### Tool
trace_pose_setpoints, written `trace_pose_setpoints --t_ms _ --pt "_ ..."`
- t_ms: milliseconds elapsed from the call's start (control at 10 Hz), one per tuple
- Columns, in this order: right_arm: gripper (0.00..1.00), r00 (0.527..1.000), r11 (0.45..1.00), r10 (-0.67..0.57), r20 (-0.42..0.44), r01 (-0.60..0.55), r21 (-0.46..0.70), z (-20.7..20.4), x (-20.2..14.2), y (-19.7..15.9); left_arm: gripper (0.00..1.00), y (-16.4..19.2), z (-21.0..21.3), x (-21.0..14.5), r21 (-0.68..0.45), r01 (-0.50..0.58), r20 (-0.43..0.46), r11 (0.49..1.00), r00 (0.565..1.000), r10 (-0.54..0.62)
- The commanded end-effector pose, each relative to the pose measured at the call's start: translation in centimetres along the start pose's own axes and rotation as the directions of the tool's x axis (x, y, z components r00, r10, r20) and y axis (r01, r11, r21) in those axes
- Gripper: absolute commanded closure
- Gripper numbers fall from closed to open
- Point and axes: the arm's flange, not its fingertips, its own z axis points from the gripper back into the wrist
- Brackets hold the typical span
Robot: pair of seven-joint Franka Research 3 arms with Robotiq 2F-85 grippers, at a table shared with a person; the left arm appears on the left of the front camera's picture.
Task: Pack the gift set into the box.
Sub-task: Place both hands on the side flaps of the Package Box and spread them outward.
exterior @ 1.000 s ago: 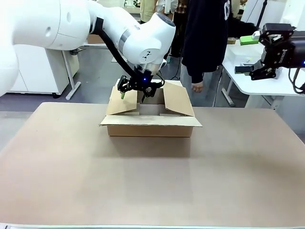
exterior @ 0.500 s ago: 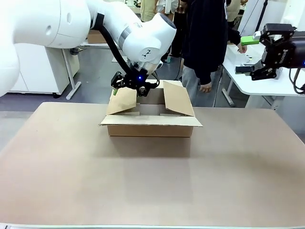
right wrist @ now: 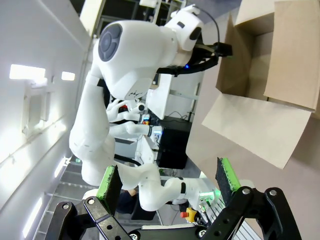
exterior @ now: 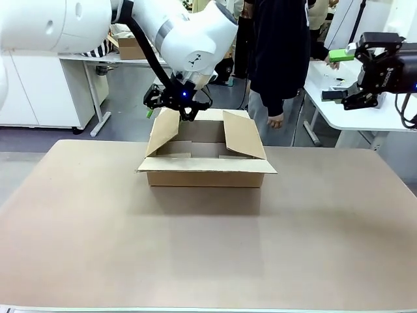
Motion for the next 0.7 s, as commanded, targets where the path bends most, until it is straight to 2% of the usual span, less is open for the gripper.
trace_pose_setpoints --t_ms 0,600 --pt "0.0 1.0 1.0 0.027 0.001 -0.027 0.011 -0.1 0.1 0.0 0.0 2.8 -0.7 -0.8 0.008 -0.012 -0.005 1.0 1.0 0.012" --pt "0.0 1.0 1.0 0.027 0.001 -0.027 0.011 -0.1 0.1 0.0 0.0 9.9 -2.9 -0.6 -0.227 -0.058 -0.081 0.972 0.996 0.04"
